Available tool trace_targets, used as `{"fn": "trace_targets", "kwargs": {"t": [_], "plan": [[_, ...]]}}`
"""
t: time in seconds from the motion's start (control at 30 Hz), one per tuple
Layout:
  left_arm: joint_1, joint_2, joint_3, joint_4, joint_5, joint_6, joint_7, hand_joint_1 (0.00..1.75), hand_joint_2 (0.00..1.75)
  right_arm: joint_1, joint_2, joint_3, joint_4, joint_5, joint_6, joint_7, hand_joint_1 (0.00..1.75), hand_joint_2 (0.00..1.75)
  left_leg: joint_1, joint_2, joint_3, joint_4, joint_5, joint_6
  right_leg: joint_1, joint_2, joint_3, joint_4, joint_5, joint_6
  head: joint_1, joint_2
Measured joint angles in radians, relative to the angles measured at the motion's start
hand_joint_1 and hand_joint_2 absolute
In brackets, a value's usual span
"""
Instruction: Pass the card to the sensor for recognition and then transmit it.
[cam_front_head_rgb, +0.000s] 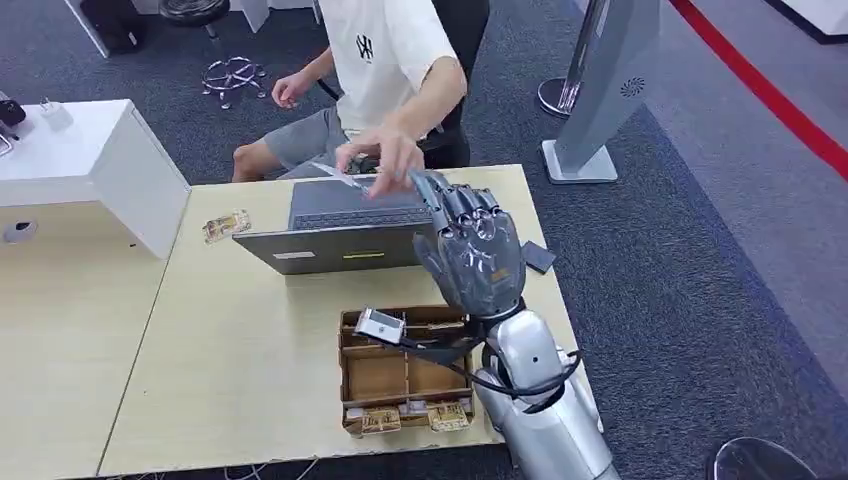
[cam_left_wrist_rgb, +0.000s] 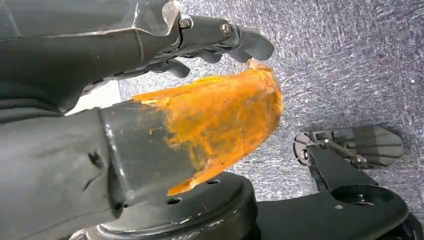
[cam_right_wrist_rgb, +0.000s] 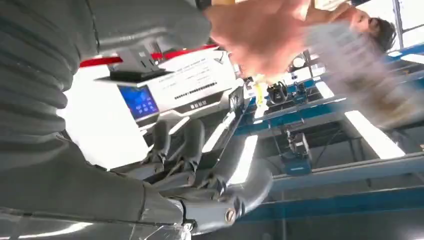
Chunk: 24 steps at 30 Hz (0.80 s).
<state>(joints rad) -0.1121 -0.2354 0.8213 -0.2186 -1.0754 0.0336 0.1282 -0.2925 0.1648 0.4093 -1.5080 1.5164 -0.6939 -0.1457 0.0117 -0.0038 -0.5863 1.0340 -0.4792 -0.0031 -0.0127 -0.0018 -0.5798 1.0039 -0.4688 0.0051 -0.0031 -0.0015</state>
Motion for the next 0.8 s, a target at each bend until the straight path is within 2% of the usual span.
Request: {"fn": "trace_targets", "kwargs": {"t": [0.13,0.27,0.5,0.57,0.6,0.63,0.67,0.7,0.8], "plan": [[0.0,0.0,0.0,0.0,-0.003,0.0,0.0,0.0,0.0,0.008,-0.011,0.005,-0.003,-0.008,0.0,0.006,0.0,1.75,0.0,0.0,0.0,0.0,0.0,0.0,0.0,0.0,0.0,0.0,0.0,0.0,0.0,0.0],[0.001,0.0,0.0,0.0,-0.004,0.0,-0.003,0.0,0.0,0.039,-0.013,0.004,-0.035,-0.045,0.0,-0.039,0.0,1.75,0.0,0.0,0.0,0.0,0.0,0.0,0.0,0.0,0.0,0.0,0.0,0.0,0.0,0.0],[0.006,0.0,0.002,0.0,0.0,0.007,-0.011,0.0,0.0,0.145,0.012,-0.026,-0.112,-0.181,0.0,-0.254,0.0,1.75,0.0,0.0,-0.001,0.0,-0.001,0.0,0.0,0.0,0.0,0.0,-0.001,0.001,0.0,0.0],[0.008,0.0,0.003,0.0,0.002,0.009,-0.012,0.0,0.0,0.178,0.019,-0.029,-0.123,-0.2,0.0,-0.282,0.0,1.75,0.0,0.0,-0.001,0.0,-0.001,0.0,0.0,0.0,0.0,0.0,-0.001,0.001,0.0,0.0],[0.009,0.0,0.005,0.0,0.005,0.009,-0.012,0.0,0.0,0.194,0.022,-0.03,-0.128,-0.207,0.0,-0.291,0.24,1.75,0.0,0.0,-0.001,0.0,-0.001,0.0,0.0,0.0,0.0,0.0,-0.001,0.001,0.0,0.0],[0.009,0.0,0.006,0.0,0.008,0.01,-0.014,0.0,0.0,0.206,0.024,-0.03,-0.133,-0.215,0.0,-0.294,0.79,1.75,0.0,0.0,-0.001,0.0,-0.001,0.0,0.0,0.0,0.0,0.0,-0.001,0.001,0.0,0.0],[0.01,0.0,0.01,0.0,0.012,0.011,-0.015,0.0,0.0,0.224,0.024,-0.029,-0.14,-0.221,0.0,-0.286,1.47,1.75,0.0,0.0,-0.001,0.0,-0.001,0.0,0.0,0.0,0.0,0.0,-0.001,0.001,0.0,0.0],[0.011,0.0,0.011,0.0,0.014,0.012,-0.015,0.0,0.0,0.24,0.024,-0.029,-0.145,-0.224,0.0,-0.286,1.75,1.75,0.0,0.0,-0.001,0.0,-0.001,0.0,0.0,0.0,0.0,0.0,-0.001,0.001,0.0,0.0],[0.015,0.0,0.022,0.0,0.014,0.015,-0.015,0.0,0.0,0.286,0.024,-0.029,-0.151,-0.244,0.0,-0.305,1.75,1.75,0.0,0.0,-0.001,0.0,-0.001,0.0,0.0,0.0,0.0,0.0,-0.001,0.001,0.0,0.0]]}}
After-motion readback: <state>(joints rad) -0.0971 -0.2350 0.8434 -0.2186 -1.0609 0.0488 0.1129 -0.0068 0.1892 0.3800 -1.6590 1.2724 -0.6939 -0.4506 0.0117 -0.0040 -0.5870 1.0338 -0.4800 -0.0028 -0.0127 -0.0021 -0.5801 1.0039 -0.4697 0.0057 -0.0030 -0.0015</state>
